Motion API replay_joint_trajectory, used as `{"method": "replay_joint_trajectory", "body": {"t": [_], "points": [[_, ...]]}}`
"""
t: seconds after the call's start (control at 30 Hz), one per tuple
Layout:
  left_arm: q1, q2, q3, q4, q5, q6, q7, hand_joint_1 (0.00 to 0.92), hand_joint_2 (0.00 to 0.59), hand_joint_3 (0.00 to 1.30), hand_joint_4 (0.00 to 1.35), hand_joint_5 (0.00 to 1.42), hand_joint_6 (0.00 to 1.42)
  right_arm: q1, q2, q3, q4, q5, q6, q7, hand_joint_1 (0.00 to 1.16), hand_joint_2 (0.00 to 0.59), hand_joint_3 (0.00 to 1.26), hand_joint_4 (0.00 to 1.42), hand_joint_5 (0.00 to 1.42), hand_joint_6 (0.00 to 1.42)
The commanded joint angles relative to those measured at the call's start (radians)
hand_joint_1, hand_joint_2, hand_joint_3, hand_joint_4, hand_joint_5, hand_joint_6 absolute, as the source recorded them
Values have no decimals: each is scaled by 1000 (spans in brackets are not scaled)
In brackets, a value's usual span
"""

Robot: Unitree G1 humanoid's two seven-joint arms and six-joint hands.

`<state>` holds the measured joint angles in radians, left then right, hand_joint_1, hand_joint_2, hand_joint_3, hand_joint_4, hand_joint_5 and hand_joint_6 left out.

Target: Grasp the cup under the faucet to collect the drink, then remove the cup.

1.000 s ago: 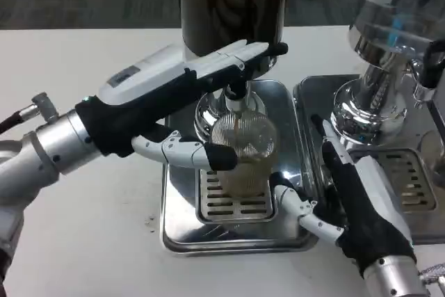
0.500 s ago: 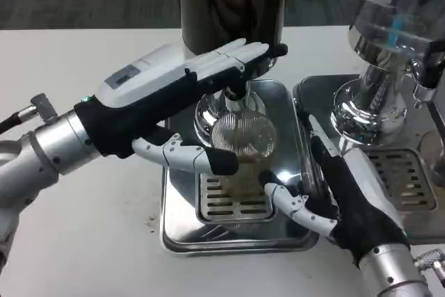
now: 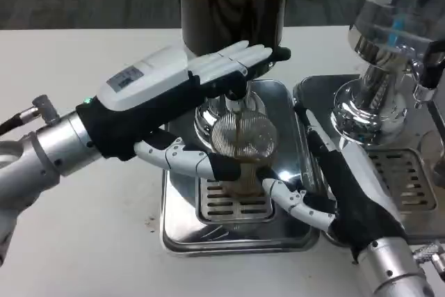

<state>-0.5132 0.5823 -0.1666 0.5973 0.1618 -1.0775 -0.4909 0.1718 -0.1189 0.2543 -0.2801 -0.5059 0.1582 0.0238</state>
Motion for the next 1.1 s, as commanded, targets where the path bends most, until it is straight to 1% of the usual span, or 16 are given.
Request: {"method": "replay_joint_trajectory", "body": {"t": [0.03,0.37,0.63,1.1], "points": [[15,16,-30,-3,38,-9,-17,0,68,49,0,0,103,-12,-2,0,10,12,10,6,572,307,0,0,0,0],[17,23,-37,-7,37,-11,-12,0,68,49,0,0,103,-31,-7,5,20,32,15,17,576,308,0,0,0,0],[19,23,-33,-9,30,-16,-6,0,76,57,0,0,103,-48,-10,8,38,51,2,24,578,303,0,0,0,0],[14,25,-32,-1,35,-11,-1,0,78,66,0,0,103,-75,-13,7,75,79,-21,20,583,313,0,0,0,0]]}}
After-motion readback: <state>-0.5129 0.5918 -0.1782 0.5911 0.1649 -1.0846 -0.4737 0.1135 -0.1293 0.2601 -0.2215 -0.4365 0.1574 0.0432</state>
